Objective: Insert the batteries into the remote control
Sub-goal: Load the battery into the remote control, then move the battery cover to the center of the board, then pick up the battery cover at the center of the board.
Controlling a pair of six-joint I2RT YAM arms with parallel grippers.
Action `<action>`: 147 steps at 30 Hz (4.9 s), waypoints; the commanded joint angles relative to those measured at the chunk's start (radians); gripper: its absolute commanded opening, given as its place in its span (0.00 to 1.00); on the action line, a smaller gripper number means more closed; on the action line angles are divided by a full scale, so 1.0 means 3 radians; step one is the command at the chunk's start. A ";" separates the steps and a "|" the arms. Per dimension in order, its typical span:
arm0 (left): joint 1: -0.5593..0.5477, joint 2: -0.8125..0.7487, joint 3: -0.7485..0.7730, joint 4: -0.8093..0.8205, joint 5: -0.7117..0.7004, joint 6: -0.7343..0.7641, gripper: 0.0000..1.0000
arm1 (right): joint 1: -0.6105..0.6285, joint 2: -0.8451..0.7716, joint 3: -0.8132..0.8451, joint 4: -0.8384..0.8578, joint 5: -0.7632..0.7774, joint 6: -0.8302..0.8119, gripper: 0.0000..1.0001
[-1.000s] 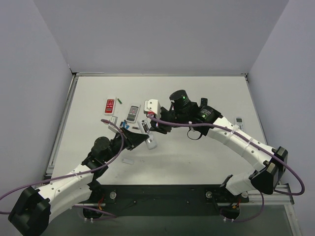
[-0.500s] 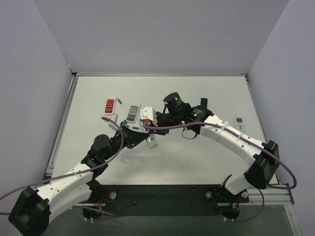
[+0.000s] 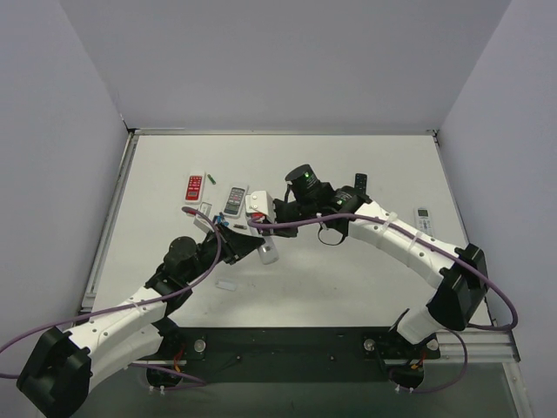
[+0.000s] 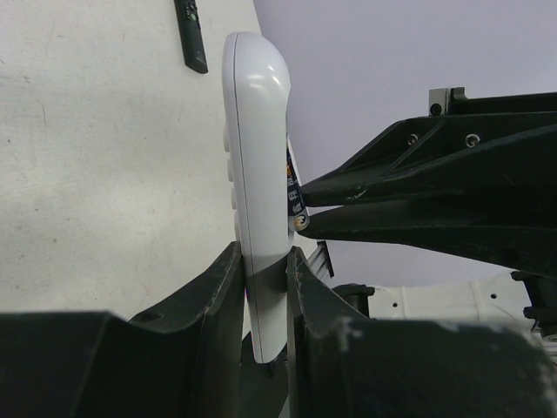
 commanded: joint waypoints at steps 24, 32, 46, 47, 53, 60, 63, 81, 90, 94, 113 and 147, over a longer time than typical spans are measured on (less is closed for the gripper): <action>0.0001 -0.0102 0.0311 0.0282 0.0349 0.0237 0.00 | 0.0141 0.0422 0.0191 0.0380 0.0390 0.0598 0.00; -0.0004 -0.0112 0.0434 0.0241 0.0519 0.0431 0.00 | 0.0136 0.0714 0.0519 0.0283 0.0457 0.1100 0.00; 0.0027 -0.0541 0.0327 -0.1409 -0.0599 0.0769 0.00 | 0.0059 0.0157 0.0662 0.0380 0.0574 0.1999 0.43; 0.0027 -0.0577 0.0316 -0.1587 -0.0692 0.0769 0.00 | 0.0059 0.0126 0.0632 0.0375 0.0641 0.2071 0.54; 0.0032 -0.1077 0.0311 -0.2563 -0.1550 0.0698 0.00 | 0.0094 0.0070 0.0070 0.0359 0.1019 0.2357 0.65; 0.0042 -0.1987 0.0525 -0.3490 -0.2461 0.0744 0.00 | 0.0514 0.0406 -0.0309 0.0518 0.1188 0.2399 0.63; 0.0042 -0.2268 0.0673 -0.3828 -0.2702 0.0769 0.00 | 0.0728 0.0672 -0.0259 0.0630 0.1229 0.2419 0.62; 0.0032 -0.3006 0.0996 -0.4402 -0.2964 0.0958 0.00 | 0.1250 0.1936 0.0580 0.0339 0.1833 0.2281 0.55; 0.0027 -0.2970 0.0894 -0.4212 -0.2790 0.0979 0.00 | 0.1271 0.1967 0.0484 0.0175 0.2001 0.2189 0.32; 0.0027 -0.2945 0.0853 -0.4110 -0.2693 0.0984 0.00 | 0.1215 0.1753 0.0223 0.0099 0.2098 0.2164 0.19; 0.0027 -0.2572 0.0153 -0.2623 -0.1420 0.1020 0.00 | 0.0213 0.0632 -0.0841 -0.0679 0.2007 0.1943 0.38; 0.0032 -0.2229 -0.0001 -0.2172 -0.0811 0.1055 0.00 | 0.0248 0.1399 0.0376 -0.1297 0.1602 0.1867 0.24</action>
